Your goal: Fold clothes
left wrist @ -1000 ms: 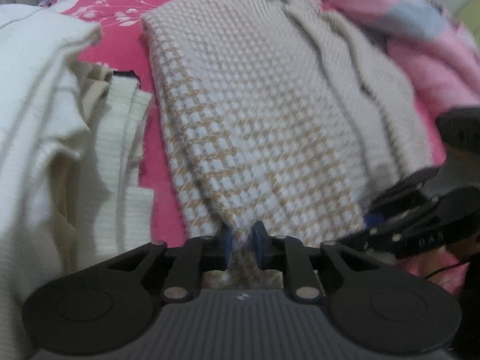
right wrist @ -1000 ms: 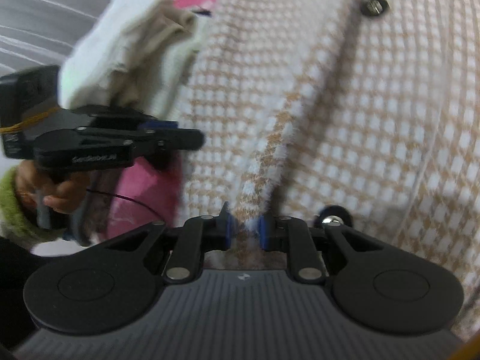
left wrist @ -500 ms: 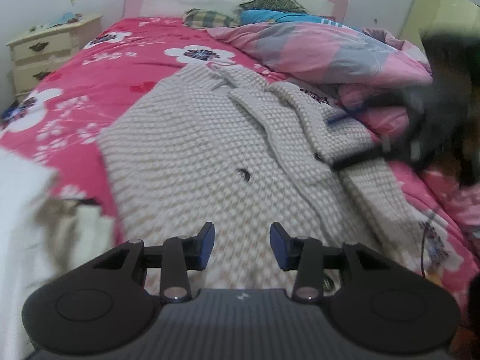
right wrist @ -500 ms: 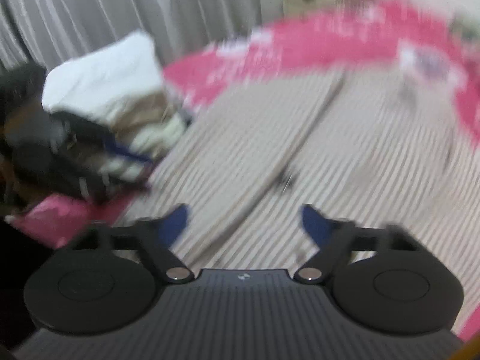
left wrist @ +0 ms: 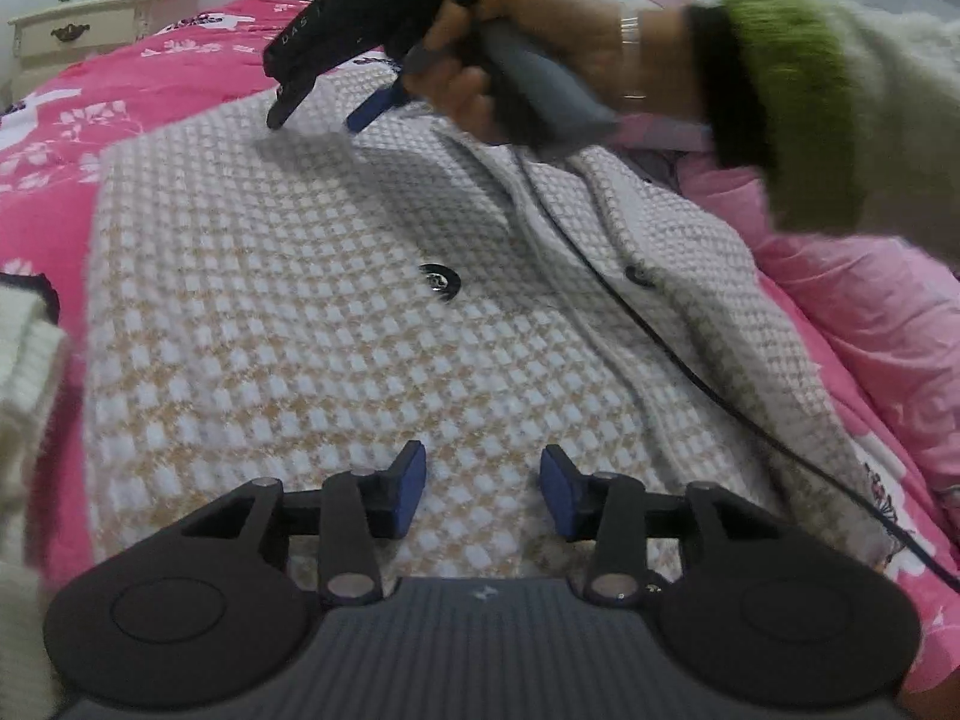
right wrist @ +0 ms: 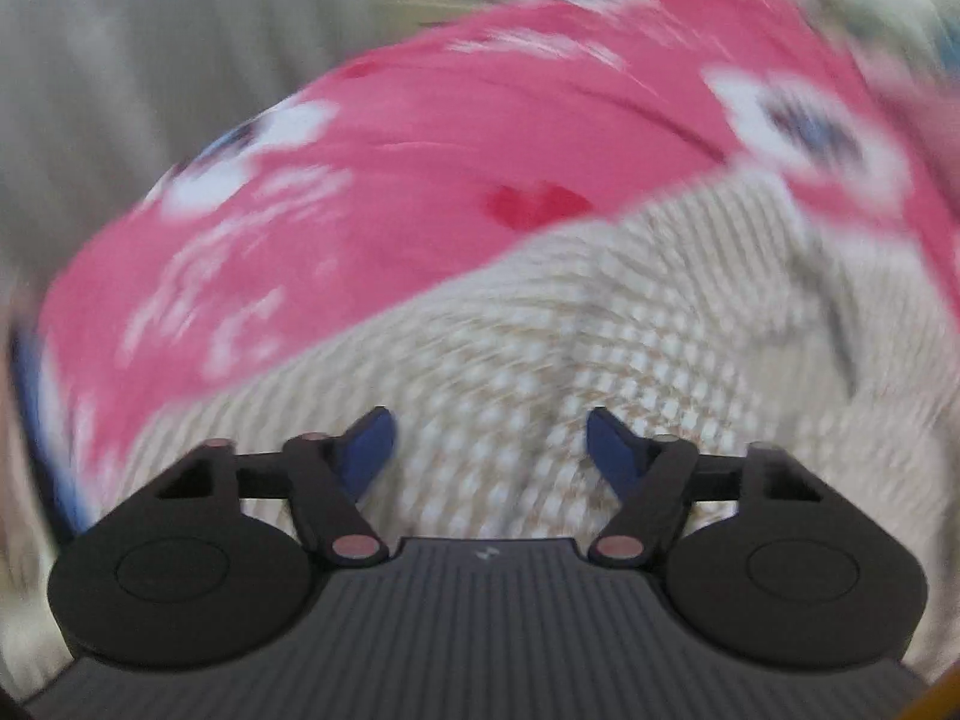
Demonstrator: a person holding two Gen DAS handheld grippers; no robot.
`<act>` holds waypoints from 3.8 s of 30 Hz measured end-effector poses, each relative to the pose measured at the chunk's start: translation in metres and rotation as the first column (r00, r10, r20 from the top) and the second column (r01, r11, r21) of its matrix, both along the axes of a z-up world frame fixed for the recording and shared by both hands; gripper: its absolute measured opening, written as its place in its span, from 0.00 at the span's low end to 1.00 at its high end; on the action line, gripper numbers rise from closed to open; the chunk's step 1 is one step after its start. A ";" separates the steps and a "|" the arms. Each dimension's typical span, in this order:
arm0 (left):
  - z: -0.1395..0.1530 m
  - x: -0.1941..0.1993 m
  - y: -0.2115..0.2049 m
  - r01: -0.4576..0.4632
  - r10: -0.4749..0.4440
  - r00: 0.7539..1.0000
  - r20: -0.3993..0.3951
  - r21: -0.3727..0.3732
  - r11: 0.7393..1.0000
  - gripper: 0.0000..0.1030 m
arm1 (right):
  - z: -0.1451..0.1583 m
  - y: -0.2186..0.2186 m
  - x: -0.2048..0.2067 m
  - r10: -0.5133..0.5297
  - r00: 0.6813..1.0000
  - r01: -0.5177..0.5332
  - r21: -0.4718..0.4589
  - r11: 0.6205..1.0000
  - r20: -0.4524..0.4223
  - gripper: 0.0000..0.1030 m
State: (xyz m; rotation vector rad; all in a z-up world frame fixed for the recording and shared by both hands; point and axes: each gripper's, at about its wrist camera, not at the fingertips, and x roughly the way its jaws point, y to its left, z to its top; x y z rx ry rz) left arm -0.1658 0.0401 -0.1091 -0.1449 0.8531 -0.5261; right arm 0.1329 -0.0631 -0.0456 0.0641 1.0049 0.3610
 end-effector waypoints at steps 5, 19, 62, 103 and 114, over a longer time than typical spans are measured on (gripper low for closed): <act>0.002 -0.002 0.003 0.010 -0.010 1.000 -0.006 -0.037 0.999 0.41 | 0.000 -0.033 0.000 -0.013 0.998 0.033 0.309 0.951 -0.067 0.03; 0.001 -0.007 0.016 0.001 -0.005 0.999 -0.031 -0.105 0.994 0.41 | 0.000 -0.034 -0.036 -0.007 0.975 -0.010 0.077 0.997 0.222 0.07; 0.109 0.004 0.047 -0.172 0.182 0.979 0.096 -0.101 0.980 0.51 | 0.208 -0.180 -0.187 -0.167 0.910 0.185 -0.012 0.983 0.380 0.99; 0.001 0.484 -0.007 -0.204 0.181 0.960 -0.213 -0.092 0.975 0.42 | -0.033 -0.256 0.136 -0.038 0.996 0.054 0.203 0.978 -0.081 0.61; 0.017 0.474 -0.019 -0.265 0.247 0.956 -0.158 -0.109 0.958 0.12 | -0.016 -0.240 0.123 -0.062 0.998 0.057 0.144 0.988 0.033 0.10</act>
